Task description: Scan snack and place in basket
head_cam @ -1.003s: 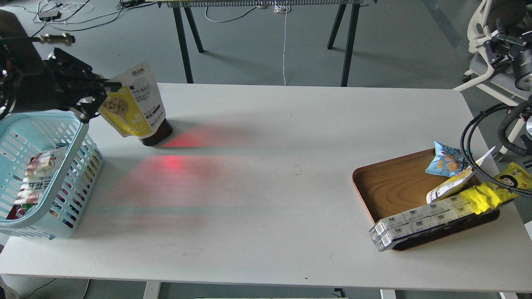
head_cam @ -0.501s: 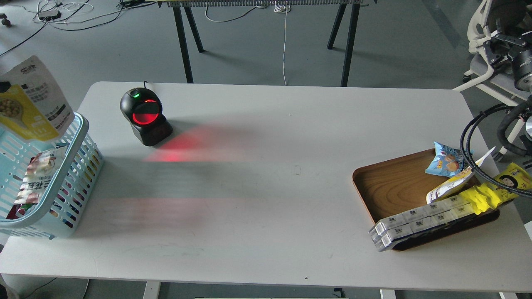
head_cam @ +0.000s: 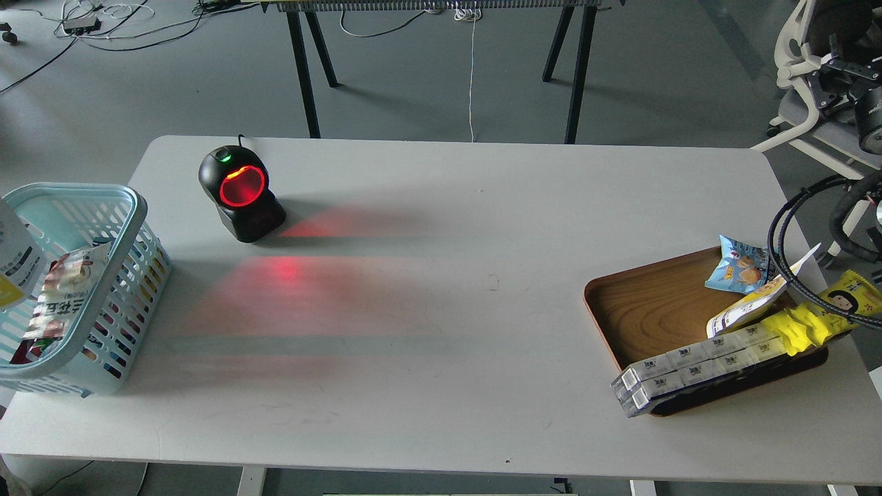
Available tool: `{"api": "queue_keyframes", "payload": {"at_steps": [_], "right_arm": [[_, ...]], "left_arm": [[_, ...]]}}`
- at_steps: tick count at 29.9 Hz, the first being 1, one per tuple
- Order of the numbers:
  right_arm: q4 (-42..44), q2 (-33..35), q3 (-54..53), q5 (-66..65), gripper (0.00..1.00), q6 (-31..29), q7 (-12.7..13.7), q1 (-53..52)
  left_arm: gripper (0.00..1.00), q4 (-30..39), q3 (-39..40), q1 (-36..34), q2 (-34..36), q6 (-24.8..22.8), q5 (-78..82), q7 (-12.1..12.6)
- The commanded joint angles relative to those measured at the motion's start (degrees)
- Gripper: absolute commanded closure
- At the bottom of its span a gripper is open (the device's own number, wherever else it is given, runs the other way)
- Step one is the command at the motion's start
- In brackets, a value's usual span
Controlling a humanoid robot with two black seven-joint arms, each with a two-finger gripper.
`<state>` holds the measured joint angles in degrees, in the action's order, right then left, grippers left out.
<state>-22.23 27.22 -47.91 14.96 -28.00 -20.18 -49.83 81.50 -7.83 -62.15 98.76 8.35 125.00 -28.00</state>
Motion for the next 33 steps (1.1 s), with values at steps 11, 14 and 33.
{"api": "queue_keyframes", "payload": {"at_steps": [11,14,33], "right_arm": [[0.0,0.2,0.1,0.0,0.00,0.0,0.1,-0.2],[-0.1,0.8,0.3,0.0,0.00,0.0,0.1,-0.4],[-0.6,2.4,1.2,-0.7,0.00,0.0,2.2,-4.0]], "left_arm": [[0.28,-0.6,0.0,-0.5,-4.5,7.2,-23.5,0.0],[0.28,-1.8,1.4,-0.8,-7.3,6.3,-33.2,0.0],[0.19,-23.8,30.8,-1.0,-42.0,-19.6,-83.9,0.0]]}}
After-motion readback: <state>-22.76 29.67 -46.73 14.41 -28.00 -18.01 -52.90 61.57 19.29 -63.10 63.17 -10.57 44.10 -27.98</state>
